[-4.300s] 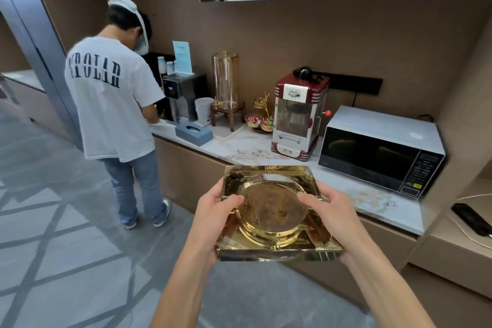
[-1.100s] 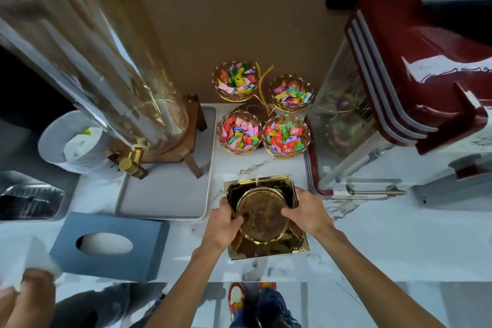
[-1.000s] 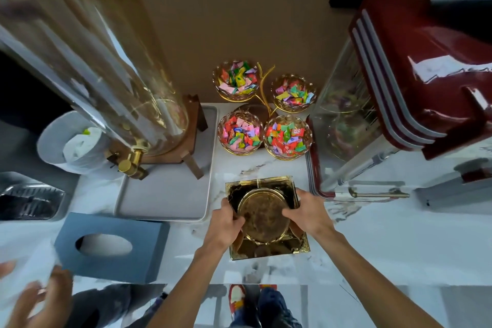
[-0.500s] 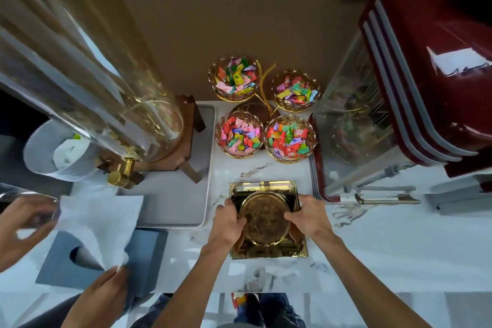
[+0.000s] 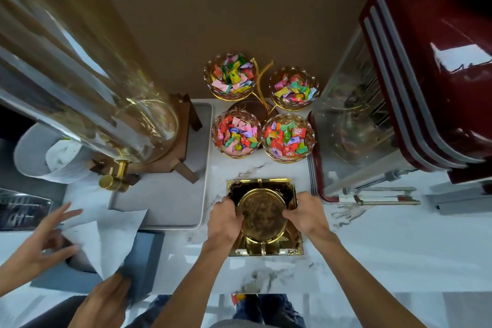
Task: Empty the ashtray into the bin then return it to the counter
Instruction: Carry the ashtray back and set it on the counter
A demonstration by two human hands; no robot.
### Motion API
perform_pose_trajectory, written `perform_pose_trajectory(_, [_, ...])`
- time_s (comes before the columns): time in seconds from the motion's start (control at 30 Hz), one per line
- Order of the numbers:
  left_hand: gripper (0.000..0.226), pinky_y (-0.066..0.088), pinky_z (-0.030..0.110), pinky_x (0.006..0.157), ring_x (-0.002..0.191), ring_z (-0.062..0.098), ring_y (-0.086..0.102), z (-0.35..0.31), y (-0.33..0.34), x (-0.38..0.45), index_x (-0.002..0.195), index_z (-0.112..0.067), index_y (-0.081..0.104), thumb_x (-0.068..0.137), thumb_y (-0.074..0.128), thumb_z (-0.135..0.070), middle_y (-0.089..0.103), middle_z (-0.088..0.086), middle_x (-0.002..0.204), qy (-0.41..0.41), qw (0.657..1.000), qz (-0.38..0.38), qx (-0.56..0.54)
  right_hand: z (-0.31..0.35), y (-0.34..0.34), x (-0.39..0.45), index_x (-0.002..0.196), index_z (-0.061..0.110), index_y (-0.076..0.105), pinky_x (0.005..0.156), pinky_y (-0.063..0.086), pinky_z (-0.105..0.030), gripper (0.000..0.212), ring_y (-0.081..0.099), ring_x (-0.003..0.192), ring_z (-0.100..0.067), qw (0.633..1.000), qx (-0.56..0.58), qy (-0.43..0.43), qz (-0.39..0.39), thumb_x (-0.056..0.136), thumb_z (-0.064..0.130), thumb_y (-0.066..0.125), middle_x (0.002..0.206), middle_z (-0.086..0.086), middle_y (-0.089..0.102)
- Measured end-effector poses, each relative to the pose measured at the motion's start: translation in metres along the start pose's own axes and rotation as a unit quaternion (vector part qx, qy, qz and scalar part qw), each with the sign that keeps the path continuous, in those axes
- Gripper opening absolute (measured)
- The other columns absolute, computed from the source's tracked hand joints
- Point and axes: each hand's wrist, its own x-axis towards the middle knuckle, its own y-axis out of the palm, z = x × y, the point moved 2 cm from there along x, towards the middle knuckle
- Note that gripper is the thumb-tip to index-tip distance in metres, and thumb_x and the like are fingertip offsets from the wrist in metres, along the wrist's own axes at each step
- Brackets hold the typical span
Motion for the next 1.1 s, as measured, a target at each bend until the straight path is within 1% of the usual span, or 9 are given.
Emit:
perform_pose_trajectory(0.07, [0.023, 0.063, 0.039, 0.086, 0.100, 0.029, 0.073, -0.003, -0.001, -0.001, 0.117, -0.003, 0.064, 0.098, 0.063, -0.015, 0.074, 0.014, 0.110, -0.001, 1.000, -0.007, 0.013, 0.002, -0.002, -0.001, 0.070, 0.016, 0.050, 0.070, 0.062, -0.043, 0.036, 0.071, 0.078, -0.031, 1.000, -0.007, -0.003, 0.002, 0.083, 0.021, 0.082, 0.084, -0.011, 0.067])
perform_pose_trajectory(0.17, [0.025, 0.062, 0.041, 0.088, 0.103, 0.030, 0.072, -0.006, -0.001, -0.002, 0.120, -0.003, 0.063, 0.099, 0.062, -0.015, 0.073, 0.014, 0.114, -0.010, 0.999, -0.012, 0.030, 0.004, -0.004, -0.001, 0.067, 0.020, 0.046, 0.071, 0.062, -0.041, 0.041, 0.071, 0.079, -0.029, 1.000, -0.022, -0.004, 0.003, 0.084, 0.023, 0.082, 0.079, -0.006, 0.063])
perform_pose_trajectory(0.3, [0.019, 0.062, 0.041, 0.087, 0.100, 0.029, 0.072, -0.008, -0.005, 0.000, 0.114, -0.005, 0.069, 0.098, 0.059, -0.012, 0.074, 0.013, 0.109, -0.029, 0.999, -0.010, 0.038, 0.009, -0.005, 0.000, 0.072, 0.017, 0.051, 0.076, 0.064, -0.045, 0.034, 0.072, 0.081, -0.030, 0.999, -0.032, 0.002, 0.009, 0.085, 0.022, 0.082, 0.078, -0.004, 0.062])
perform_pose_trajectory(0.4, [0.018, 0.060, 0.040, 0.084, 0.099, 0.030, 0.071, -0.008, -0.006, 0.002, 0.109, -0.007, 0.072, 0.097, 0.059, -0.010, 0.074, 0.013, 0.106, -0.037, 0.998, -0.006, 0.043, 0.012, -0.004, 0.002, 0.075, 0.013, 0.056, 0.071, 0.064, -0.042, 0.028, 0.072, 0.077, -0.028, 0.999, -0.041, 0.006, 0.006, 0.085, 0.019, 0.081, 0.080, -0.006, 0.066])
perform_pose_trajectory(0.5, [0.016, 0.060, 0.038, 0.081, 0.096, 0.028, 0.072, -0.008, -0.006, 0.003, 0.106, -0.008, 0.074, 0.096, 0.061, -0.011, 0.075, 0.012, 0.103, -0.038, 0.999, -0.002, 0.039, 0.011, -0.003, 0.005, 0.066, 0.017, 0.047, 0.059, 0.052, -0.033, 0.038, 0.064, 0.067, -0.023, 0.999, -0.049, 0.014, 0.006, 0.085, 0.017, 0.081, 0.069, -0.001, 0.057])
perform_pose_trajectory(0.73, [0.014, 0.061, 0.039, 0.079, 0.094, 0.029, 0.072, -0.011, -0.005, 0.005, 0.099, -0.007, 0.075, 0.094, 0.064, -0.015, 0.076, 0.012, 0.101, -0.045, 0.998, -0.007, 0.050, 0.009, -0.003, 0.009, 0.066, 0.018, 0.044, 0.057, 0.046, -0.031, 0.041, 0.061, 0.067, -0.023, 0.998, -0.049, 0.021, 0.014, 0.085, 0.016, 0.080, 0.069, 0.000, 0.053])
perform_pose_trajectory(0.8, [0.015, 0.062, 0.040, 0.083, 0.096, 0.029, 0.071, -0.010, -0.003, 0.005, 0.099, -0.007, 0.075, 0.095, 0.064, -0.017, 0.075, 0.013, 0.106, -0.049, 0.997, -0.010, 0.051, 0.008, -0.004, 0.010, 0.066, 0.018, 0.044, 0.059, 0.048, -0.032, 0.041, 0.061, 0.067, -0.024, 0.999, -0.049, 0.016, 0.017, 0.085, 0.016, 0.080, 0.070, -0.001, 0.054])
perform_pose_trajectory(0.93, [0.018, 0.059, 0.038, 0.088, 0.098, 0.029, 0.069, -0.010, 0.000, 0.004, 0.105, -0.009, 0.074, 0.095, 0.068, -0.023, 0.058, 0.016, 0.131, -0.064, 0.997, -0.021, 0.044, 0.008, -0.005, 0.011, 0.067, 0.017, 0.046, 0.060, 0.051, -0.033, 0.039, 0.065, 0.069, -0.024, 0.998, -0.054, 0.006, 0.020, 0.084, 0.017, 0.081, 0.074, -0.003, 0.058])
perform_pose_trajectory(1.1, [0.014, 0.059, 0.036, 0.087, 0.095, 0.029, 0.069, -0.008, 0.003, 0.003, 0.104, -0.012, 0.075, 0.094, 0.067, -0.017, 0.055, 0.016, 0.132, -0.073, 0.996, -0.020, 0.044, 0.004, -0.004, 0.010, 0.069, 0.013, 0.053, 0.070, 0.064, -0.041, 0.033, 0.075, 0.078, -0.030, 0.998, -0.052, -0.001, 0.026, 0.084, 0.016, 0.082, 0.072, -0.005, 0.063])
